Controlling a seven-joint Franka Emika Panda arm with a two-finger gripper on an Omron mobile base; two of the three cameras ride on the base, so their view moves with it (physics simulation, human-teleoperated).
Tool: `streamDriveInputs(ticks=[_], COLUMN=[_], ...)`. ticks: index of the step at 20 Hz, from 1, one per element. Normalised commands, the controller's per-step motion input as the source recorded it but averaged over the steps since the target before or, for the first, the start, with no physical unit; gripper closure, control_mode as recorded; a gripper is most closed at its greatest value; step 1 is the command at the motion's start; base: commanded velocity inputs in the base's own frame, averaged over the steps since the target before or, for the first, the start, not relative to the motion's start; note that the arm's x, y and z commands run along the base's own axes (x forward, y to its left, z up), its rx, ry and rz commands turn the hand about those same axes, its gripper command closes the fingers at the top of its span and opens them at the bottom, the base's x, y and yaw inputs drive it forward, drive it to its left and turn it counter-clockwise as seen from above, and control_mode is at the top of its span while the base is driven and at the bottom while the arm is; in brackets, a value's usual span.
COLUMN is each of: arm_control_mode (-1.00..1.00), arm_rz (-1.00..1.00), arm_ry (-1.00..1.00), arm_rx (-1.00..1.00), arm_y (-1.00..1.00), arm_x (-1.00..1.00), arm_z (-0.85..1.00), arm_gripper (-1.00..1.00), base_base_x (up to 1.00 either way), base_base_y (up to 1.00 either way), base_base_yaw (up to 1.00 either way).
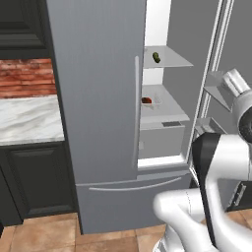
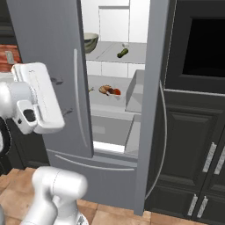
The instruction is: Place the tupperware on the second highest shelf of the fridge. Make space for the tupperware among the existing items by rearranging them on the shelves if needed. Close the fridge door when finished.
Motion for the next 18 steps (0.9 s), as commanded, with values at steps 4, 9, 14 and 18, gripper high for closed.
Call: streamDriveInputs(ticks=[4, 9, 14, 18], arm_control_mode=[-1.0, -1.0, -1.0, -1.0], arm_rz=[-0.3, -0.17, 0.0, 0.01], arm_ry=[-0.36, -0.21, -0.21, -0.29], arm_rx=[0.42, 0.42, 0.55, 0.58], arm_y=[-0.41, -0.69, -1.0, -1.0], arm_x=[-1.0, -0.31, -0.02, -0.02], arm_z=[0.01, 0.22, 0.05, -0.16], arm_gripper=[-1.0, -1.0, -1.0, -1.0], base_base_x=[0.0, 0.0, 0.0, 0.0], base_base_y=[0.0, 0.0, 0.0, 0.0], base_base_yaw=[0.0, 0.0, 0.0, 0.0])
